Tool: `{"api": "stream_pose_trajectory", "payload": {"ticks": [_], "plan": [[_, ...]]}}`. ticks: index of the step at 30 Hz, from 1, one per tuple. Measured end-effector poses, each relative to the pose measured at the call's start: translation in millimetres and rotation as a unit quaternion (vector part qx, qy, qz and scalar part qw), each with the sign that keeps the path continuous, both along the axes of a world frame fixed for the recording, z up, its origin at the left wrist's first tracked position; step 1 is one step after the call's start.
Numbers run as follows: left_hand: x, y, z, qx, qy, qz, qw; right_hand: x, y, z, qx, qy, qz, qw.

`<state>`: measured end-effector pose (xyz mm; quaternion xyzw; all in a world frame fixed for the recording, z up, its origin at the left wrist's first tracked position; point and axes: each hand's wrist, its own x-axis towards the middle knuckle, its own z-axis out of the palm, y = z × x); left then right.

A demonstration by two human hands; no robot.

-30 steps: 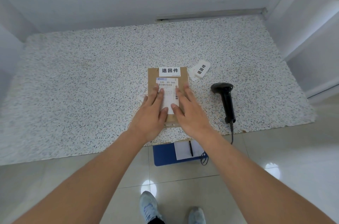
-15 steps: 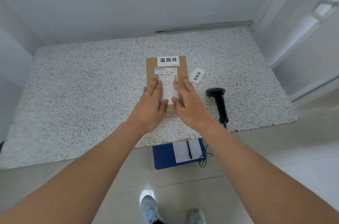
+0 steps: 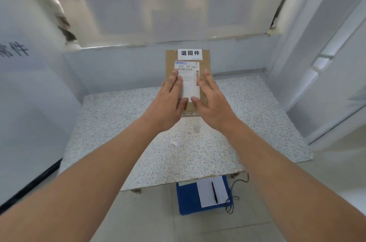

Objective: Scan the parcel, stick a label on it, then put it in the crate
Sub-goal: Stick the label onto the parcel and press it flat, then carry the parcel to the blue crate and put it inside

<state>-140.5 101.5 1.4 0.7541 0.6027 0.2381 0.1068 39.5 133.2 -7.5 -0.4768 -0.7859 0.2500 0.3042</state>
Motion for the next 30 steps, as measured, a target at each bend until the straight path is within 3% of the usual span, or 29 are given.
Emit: {"api": "stream_pose_trajectory", "payload": {"ticks": [16, 30], "plan": [[24, -74, 169, 0.149, 0.04, 0.047, 0.987, 24, -49, 171, 0.163, 0.002, 0.07, 0.984], [52, -220, 228, 0.167, 0.08, 0.156, 0.97, 35, -148, 208, 0.217, 0.05, 0.193, 0.955]]}}
